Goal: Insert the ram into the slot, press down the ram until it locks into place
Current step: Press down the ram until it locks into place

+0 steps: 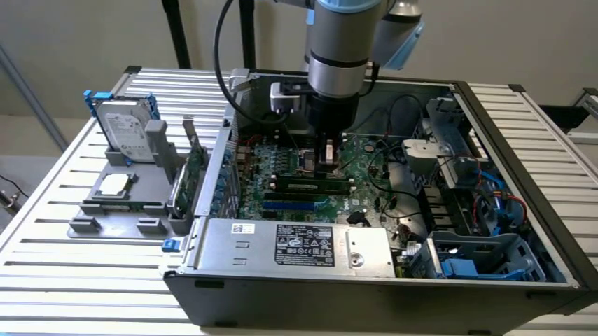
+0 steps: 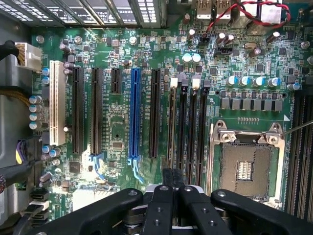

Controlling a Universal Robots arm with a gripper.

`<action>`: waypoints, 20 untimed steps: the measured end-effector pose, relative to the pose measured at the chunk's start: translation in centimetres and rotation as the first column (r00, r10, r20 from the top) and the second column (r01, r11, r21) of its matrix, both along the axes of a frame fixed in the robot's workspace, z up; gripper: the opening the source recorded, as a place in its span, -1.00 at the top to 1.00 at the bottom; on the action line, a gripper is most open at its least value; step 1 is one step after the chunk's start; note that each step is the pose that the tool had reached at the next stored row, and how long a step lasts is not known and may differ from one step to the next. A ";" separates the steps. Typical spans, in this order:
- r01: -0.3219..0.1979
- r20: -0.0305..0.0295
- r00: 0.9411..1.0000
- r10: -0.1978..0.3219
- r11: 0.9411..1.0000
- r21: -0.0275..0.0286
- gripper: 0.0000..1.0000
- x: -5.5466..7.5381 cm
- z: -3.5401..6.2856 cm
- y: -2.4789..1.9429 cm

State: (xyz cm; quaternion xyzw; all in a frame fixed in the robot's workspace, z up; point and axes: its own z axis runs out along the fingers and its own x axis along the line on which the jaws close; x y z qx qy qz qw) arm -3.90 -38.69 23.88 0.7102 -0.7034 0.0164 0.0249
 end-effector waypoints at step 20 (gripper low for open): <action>0.000 -0.001 1.000 0.000 1.000 0.002 0.79 -0.2 -0.70 0.10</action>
